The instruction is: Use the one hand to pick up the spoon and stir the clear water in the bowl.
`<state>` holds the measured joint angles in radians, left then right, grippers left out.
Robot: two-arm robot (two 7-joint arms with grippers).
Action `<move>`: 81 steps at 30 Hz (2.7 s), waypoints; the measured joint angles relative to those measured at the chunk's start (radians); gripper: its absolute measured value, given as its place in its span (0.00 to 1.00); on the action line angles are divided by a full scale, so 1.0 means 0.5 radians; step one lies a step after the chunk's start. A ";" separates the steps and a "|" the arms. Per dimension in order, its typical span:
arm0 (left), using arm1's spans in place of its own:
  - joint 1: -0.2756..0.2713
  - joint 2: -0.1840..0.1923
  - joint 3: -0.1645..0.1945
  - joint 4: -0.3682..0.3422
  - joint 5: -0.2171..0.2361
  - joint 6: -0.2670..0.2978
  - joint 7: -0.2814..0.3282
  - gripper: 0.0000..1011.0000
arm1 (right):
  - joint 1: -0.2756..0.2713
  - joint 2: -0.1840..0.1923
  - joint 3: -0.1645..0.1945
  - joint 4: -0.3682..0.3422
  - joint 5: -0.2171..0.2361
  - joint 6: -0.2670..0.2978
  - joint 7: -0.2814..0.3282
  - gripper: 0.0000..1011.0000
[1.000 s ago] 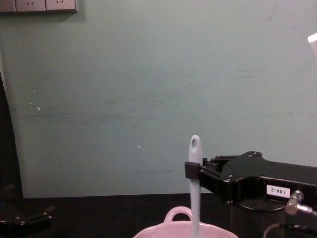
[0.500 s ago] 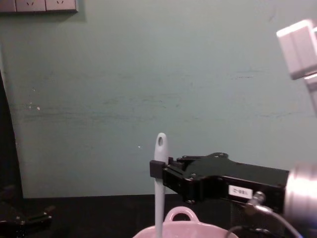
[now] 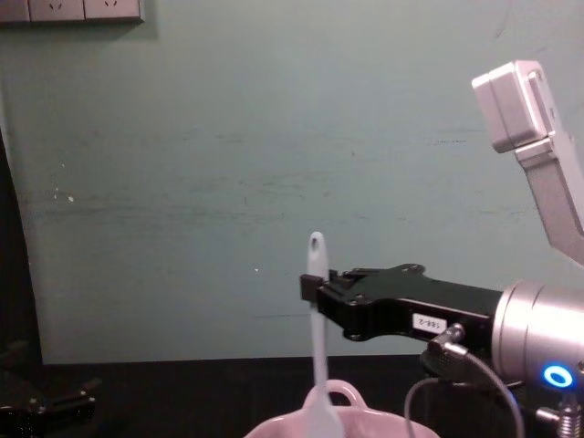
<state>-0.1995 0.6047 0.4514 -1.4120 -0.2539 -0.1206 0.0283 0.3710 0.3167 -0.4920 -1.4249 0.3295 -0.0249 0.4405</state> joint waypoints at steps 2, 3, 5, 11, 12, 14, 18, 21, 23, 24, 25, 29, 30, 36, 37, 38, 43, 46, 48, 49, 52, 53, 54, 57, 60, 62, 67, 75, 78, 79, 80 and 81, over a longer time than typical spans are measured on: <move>0.000 0.000 0.000 0.000 0.000 0.000 0.000 1.00 | 0.005 0.002 0.021 0.012 -0.014 -0.004 -0.011 0.12; 0.000 0.000 0.000 0.000 0.000 0.000 0.000 1.00 | 0.005 0.006 0.029 0.014 -0.017 -0.004 -0.013 0.12; 0.000 0.000 0.000 0.000 0.000 0.000 0.000 1.00 | 0.003 0.020 0.052 0.015 -0.025 -0.004 -0.014 0.12; 0.000 0.000 0.000 0.000 0.000 0.000 0.000 1.00 | -0.036 0.072 0.104 -0.020 -0.022 0.017 -0.005 0.12; 0.000 0.000 0.000 0.000 0.000 0.000 0.000 1.00 | -0.054 0.091 0.116 -0.042 -0.011 0.027 0.008 0.12; 0.000 0.000 0.000 0.000 0.000 0.000 0.000 1.00 | -0.073 0.110 0.127 -0.069 0.004 0.039 0.025 0.12; 0.000 0.000 0.000 0.000 0.000 0.000 0.000 1.00 | -0.156 0.175 0.151 -0.185 0.068 0.074 0.085 0.12; 0.000 0.000 0.000 0.000 0.000 0.000 0.000 1.00 | -0.194 0.202 0.153 -0.248 0.103 0.093 0.113 0.12; 0.000 0.000 0.000 0.000 0.000 0.000 0.000 1.00 | -0.234 0.228 0.150 -0.309 0.135 0.106 0.140 0.12; 0.000 0.000 0.000 0.000 0.000 0.000 0.000 1.00 | -0.251 0.240 0.142 -0.346 0.152 0.110 0.155 0.12; 0.000 0.000 0.000 0.000 0.000 0.000 0.000 1.00 | -0.258 0.244 0.136 -0.360 0.162 0.114 0.161 0.12; 0.000 0.000 0.000 0.000 0.000 0.000 0.000 1.00 | -0.274 0.252 0.104 -0.414 0.209 0.132 0.188 0.12; 0.000 0.000 0.000 0.000 0.000 0.000 0.000 1.00 | -0.274 0.252 0.097 -0.418 0.215 0.133 0.191 0.12; 0.000 0.000 0.000 0.000 0.000 0.000 0.000 1.00 | -0.236 0.220 0.037 -0.404 0.268 0.143 0.205 0.12; 0.000 0.000 0.000 0.000 0.000 0.000 0.000 1.00 | -0.222 0.209 0.023 -0.390 0.272 0.143 0.205 0.12; 0.000 0.000 0.000 0.000 0.000 0.000 0.000 1.00 | -0.213 0.202 0.015 -0.379 0.273 0.142 0.205 0.12; 0.000 0.000 0.000 0.000 0.000 0.000 0.000 1.00 | -0.154 0.153 -0.028 -0.300 0.262 0.112 0.189 0.12; 0.000 0.000 0.000 0.000 0.000 0.000 0.000 1.00 | -0.109 0.111 -0.048 -0.220 0.225 0.058 0.162 0.12; 0.000 0.000 0.000 0.000 0.000 0.000 0.000 1.00 | -0.092 0.096 -0.054 -0.184 0.206 0.039 0.149 0.12; 0.000 0.000 0.000 0.000 0.000 0.000 0.000 1.00 | -0.083 0.089 -0.056 -0.169 0.195 0.030 0.143 0.12; 0.000 0.000 0.000 0.000 0.000 0.000 0.000 1.00 | -0.042 0.054 -0.059 -0.082 0.152 -0.006 0.113 0.12; 0.000 0.000 0.000 0.000 0.000 0.000 0.000 1.00 | -0.035 0.048 -0.058 -0.062 0.144 -0.013 0.109 0.12; 0.000 0.000 0.000 0.000 0.000 0.000 0.000 1.00 | -0.027 0.042 -0.057 -0.041 0.133 -0.022 0.101 0.12; 0.000 0.000 0.000 0.000 0.000 0.000 0.000 1.00 | -0.006 0.029 -0.043 0.007 0.103 -0.043 0.082 0.12; 0.000 0.000 0.000 0.000 0.000 0.000 0.000 1.00 | 0.000 0.029 -0.022 0.032 0.080 -0.058 0.070 0.12; 0.000 0.000 0.000 0.000 0.000 0.000 0.000 1.00 | -0.001 0.034 -0.008 0.034 0.073 -0.063 0.066 0.12; 0.000 0.000 0.000 0.000 0.000 0.000 0.000 1.00 | -0.035 0.073 0.032 -0.001 0.046 -0.076 0.064 0.12; 0.000 0.000 0.000 0.000 0.000 0.000 0.000 1.00 | -0.145 0.163 0.075 -0.141 0.061 -0.051 0.105 0.12; 0.000 0.000 0.000 0.000 0.000 0.000 0.000 1.00 | -0.197 0.197 0.086 -0.216 0.091 -0.029 0.129 0.12; 0.000 0.000 0.000 0.000 0.000 0.000 0.000 1.00 | -0.208 0.203 0.087 -0.232 0.098 -0.025 0.134 0.12; 0.000 0.000 0.000 0.000 0.000 0.000 0.000 1.00 | -0.230 0.216 0.089 -0.267 0.114 -0.018 0.147 0.12; 0.000 0.000 0.000 0.000 0.000 0.000 0.000 1.00 | -0.240 0.223 0.088 -0.285 0.121 -0.015 0.154 0.12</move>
<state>-0.1995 0.6047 0.4514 -1.4120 -0.2539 -0.1206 0.0283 0.2512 0.4284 -0.4477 -1.5673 0.3897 -0.0324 0.5174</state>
